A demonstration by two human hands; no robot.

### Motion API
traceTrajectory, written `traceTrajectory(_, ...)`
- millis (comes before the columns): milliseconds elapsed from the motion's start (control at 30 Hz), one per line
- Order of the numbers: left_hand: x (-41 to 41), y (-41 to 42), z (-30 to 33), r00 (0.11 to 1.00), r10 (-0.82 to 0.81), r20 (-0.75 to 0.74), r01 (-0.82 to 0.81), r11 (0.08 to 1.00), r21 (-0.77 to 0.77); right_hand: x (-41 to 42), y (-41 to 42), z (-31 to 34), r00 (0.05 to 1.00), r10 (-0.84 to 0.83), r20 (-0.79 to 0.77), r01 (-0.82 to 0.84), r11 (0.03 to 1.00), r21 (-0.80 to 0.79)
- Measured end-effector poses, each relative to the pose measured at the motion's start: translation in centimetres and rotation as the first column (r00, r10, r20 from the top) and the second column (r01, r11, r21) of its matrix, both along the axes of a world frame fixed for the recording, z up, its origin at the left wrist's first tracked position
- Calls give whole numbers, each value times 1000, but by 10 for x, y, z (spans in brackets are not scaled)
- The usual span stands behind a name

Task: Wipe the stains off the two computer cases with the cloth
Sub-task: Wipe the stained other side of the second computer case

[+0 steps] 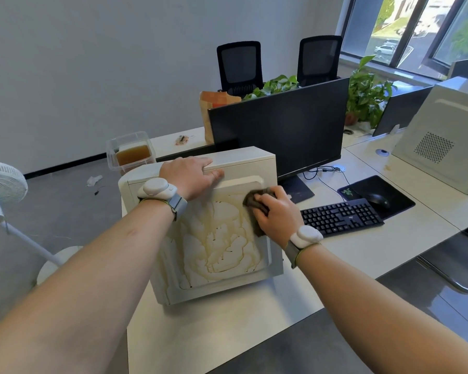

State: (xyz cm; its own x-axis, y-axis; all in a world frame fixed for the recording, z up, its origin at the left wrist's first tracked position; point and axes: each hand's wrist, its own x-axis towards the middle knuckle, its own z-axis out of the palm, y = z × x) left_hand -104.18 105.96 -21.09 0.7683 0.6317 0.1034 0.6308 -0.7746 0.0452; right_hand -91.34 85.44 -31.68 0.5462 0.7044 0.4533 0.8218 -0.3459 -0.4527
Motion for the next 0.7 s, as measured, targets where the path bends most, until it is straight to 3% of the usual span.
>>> traceTrajectory(133, -2, -2, -1, 1000, -11, 16, 10, 1000, 20, 2, -5, -6, 996, -39, -75, 31, 994, -102)
traceTrajectory(300, -1, -1, 1, 1000, -12, 15, 12, 1000, 11, 4, 11, 30, 998, -67, 3, 66, 989, 133)
traceTrajectory(567, 0, 0, 2, 1000, -5, 17, 5, 1000, 7, 2, 4, 19, 994, -104, 27, 108, 955, -277)
traceTrajectory(700, 0, 1, 0, 1000, -6, 14, 6, 1000, 14, 6, 12, 44, 992, -113, -55, 112, 993, -20)
